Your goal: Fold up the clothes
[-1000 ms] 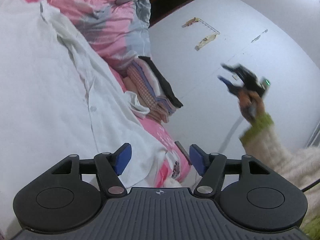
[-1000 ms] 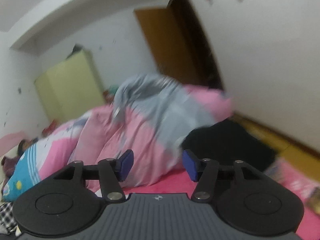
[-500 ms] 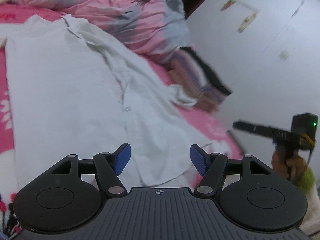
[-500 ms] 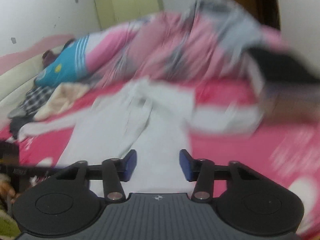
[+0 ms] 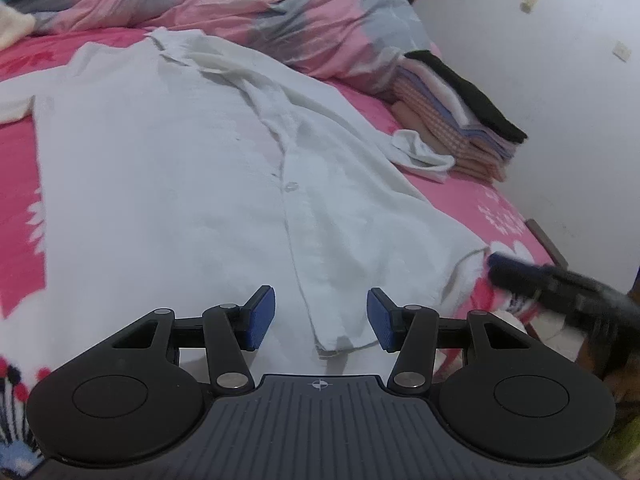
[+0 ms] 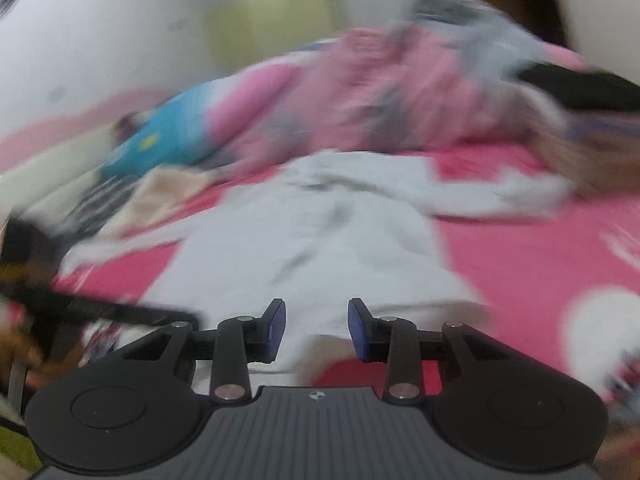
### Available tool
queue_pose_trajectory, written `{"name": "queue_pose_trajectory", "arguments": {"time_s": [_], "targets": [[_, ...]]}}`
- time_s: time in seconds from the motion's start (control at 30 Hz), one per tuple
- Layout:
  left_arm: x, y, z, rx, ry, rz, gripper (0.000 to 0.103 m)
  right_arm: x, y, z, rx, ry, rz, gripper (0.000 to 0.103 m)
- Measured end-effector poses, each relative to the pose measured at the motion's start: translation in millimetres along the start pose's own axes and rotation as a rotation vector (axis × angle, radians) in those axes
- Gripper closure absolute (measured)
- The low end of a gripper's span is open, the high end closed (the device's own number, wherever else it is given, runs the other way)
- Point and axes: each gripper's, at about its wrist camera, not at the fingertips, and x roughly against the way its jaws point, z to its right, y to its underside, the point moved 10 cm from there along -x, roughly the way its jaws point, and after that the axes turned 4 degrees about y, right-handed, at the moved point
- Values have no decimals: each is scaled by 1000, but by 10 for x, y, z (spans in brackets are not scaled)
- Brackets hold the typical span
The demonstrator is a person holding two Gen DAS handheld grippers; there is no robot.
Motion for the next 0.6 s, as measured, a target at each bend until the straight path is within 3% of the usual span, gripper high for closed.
{"name": "queue_pose_trajectory", "arguments": {"time_s": [0.23,0.4,0.47,0.53,0.6], "targets": [[165,-103,-206,78,-49,10,51,-590,224,-773,374,-107,-72,66],[220,-129,-283,105,-55,18,48,-803,450,-946,535,-95,-117,67],[215,-137,-301,109,-54,23,48,-863,470,-916,495,-87,-133,72],[200,-149,-328,112,-56,26,48,-850,399,-844,375,-107,-136,102],[178,-163,-360,114,-61,27,48,-792,275,-706,239,-121,-117,102]]}}
